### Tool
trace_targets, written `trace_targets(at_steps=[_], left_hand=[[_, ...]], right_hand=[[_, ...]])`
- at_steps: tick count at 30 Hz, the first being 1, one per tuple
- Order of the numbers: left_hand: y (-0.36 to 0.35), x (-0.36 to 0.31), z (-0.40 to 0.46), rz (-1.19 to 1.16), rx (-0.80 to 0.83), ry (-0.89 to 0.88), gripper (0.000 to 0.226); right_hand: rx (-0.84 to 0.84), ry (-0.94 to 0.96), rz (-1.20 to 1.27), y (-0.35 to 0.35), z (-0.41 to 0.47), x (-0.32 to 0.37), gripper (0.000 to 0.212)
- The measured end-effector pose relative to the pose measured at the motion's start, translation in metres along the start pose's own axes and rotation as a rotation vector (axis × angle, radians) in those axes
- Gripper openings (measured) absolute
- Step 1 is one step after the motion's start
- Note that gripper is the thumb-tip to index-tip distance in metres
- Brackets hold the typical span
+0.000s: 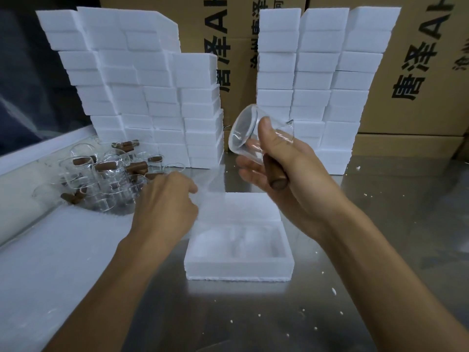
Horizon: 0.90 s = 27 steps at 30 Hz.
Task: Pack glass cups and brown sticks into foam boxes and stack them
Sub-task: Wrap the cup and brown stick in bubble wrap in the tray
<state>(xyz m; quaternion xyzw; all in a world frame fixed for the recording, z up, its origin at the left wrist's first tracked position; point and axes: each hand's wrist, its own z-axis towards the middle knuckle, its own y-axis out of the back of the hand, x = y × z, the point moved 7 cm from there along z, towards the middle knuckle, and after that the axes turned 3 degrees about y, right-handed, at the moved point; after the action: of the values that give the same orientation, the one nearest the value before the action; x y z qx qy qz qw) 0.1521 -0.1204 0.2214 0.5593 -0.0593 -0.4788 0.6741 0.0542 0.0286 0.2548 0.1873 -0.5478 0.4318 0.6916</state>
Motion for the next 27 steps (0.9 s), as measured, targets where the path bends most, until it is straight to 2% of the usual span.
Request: trace_targets(at_steps=[2,4,6,11,13,14,16,19,23,27], left_hand=[[0.002,-0.003,-0.001,-0.043,-0.026,-0.024,0.045],[0.004,-0.010,-0.002,-0.090,-0.048,-0.073,0.052],[0.005,-0.020,-0.006,-0.140,-0.043,-0.133,0.053],[0.001,-0.028,-0.008,-0.334,-0.029,-0.178,0.044],[0.000,-0.027,-0.005,-0.410,-0.022,-0.192,0.058],[0.001,-0.027,-0.005,-0.428,-0.020,-0.204,0.068],[0.000,-0.031,-0.007,-0.435,0.001,-0.263,0.079],[-0.007,-0.036,-0.010,-0.439,0.086,-0.306,0.086],[-0.009,-0.040,-0.012,-0.402,0.124,-0.372,0.092],[-0.017,-0.051,-0.020,-0.323,0.172,-0.433,0.102]], right_hand=[[0.016,-0.059,0.260,-0.008,-0.001,-0.006,0.035],[0.035,-0.091,0.456,-0.015,-0.003,-0.013,0.034],[0.056,-0.115,0.517,-0.022,-0.005,-0.019,0.036],[0.101,-0.184,0.425,-0.032,-0.006,-0.035,0.037],[0.052,-0.211,0.375,-0.026,-0.004,-0.042,0.039],[0.011,-0.227,0.336,-0.021,-0.003,-0.046,0.032],[-0.060,-0.232,0.235,-0.012,-0.002,-0.051,0.018],[-0.086,-0.204,0.084,-0.007,-0.002,-0.047,0.022],[-0.012,-0.194,-0.138,-0.002,0.002,-0.045,0.022],[-0.045,-0.145,-0.244,0.006,0.005,-0.047,0.025]])
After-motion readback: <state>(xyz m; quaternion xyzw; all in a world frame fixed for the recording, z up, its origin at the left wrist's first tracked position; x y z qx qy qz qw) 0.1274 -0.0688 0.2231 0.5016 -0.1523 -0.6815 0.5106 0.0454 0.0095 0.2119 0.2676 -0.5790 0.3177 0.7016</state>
